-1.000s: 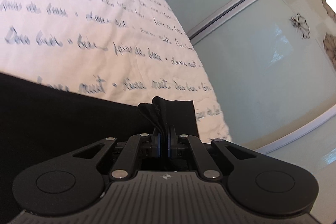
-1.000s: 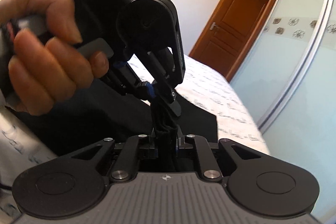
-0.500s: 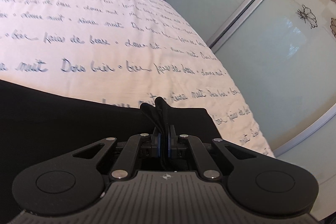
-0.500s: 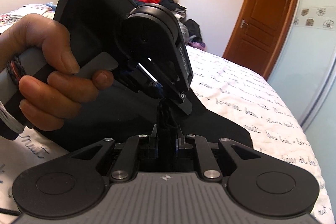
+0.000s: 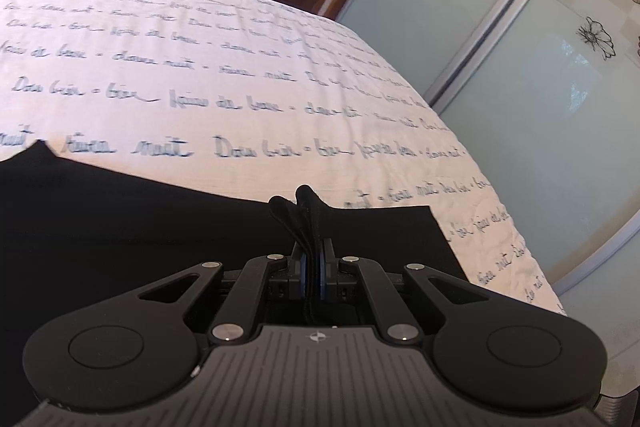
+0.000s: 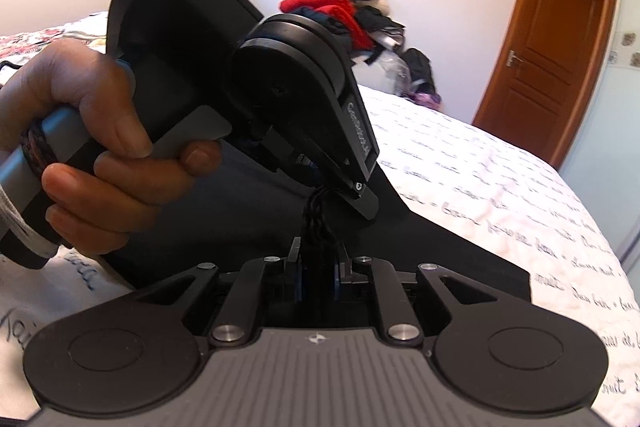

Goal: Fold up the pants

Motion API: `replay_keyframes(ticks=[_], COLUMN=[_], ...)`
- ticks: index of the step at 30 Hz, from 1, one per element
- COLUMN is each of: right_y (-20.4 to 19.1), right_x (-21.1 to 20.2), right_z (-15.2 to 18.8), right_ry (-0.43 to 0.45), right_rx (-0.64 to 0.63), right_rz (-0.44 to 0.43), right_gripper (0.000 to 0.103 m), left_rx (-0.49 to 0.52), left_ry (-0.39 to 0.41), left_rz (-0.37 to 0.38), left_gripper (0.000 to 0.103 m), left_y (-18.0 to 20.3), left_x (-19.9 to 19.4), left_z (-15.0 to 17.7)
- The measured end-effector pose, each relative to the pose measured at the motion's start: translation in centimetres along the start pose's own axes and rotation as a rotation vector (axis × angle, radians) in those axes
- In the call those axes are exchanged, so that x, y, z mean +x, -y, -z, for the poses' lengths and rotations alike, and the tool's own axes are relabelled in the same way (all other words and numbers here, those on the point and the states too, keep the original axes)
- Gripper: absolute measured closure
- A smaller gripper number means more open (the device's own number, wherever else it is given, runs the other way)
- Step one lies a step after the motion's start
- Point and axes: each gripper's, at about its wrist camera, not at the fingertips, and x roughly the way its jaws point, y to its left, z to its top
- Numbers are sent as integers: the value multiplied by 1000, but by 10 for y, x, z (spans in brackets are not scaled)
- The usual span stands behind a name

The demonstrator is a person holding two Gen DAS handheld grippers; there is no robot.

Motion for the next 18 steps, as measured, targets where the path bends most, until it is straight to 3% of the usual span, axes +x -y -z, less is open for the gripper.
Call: replay_keyframes(ticks=[18], right_y=[23], right_x=[37], right_z=[-21], right_ry=[14], right_rx=[-25], right_rz=[-108], right_gripper=[90], left_rx=[-19], left_ry=[41], left_rz=[-61], left_gripper=[94], left_y=[-42], left_x=[-26], left_z=[-3])
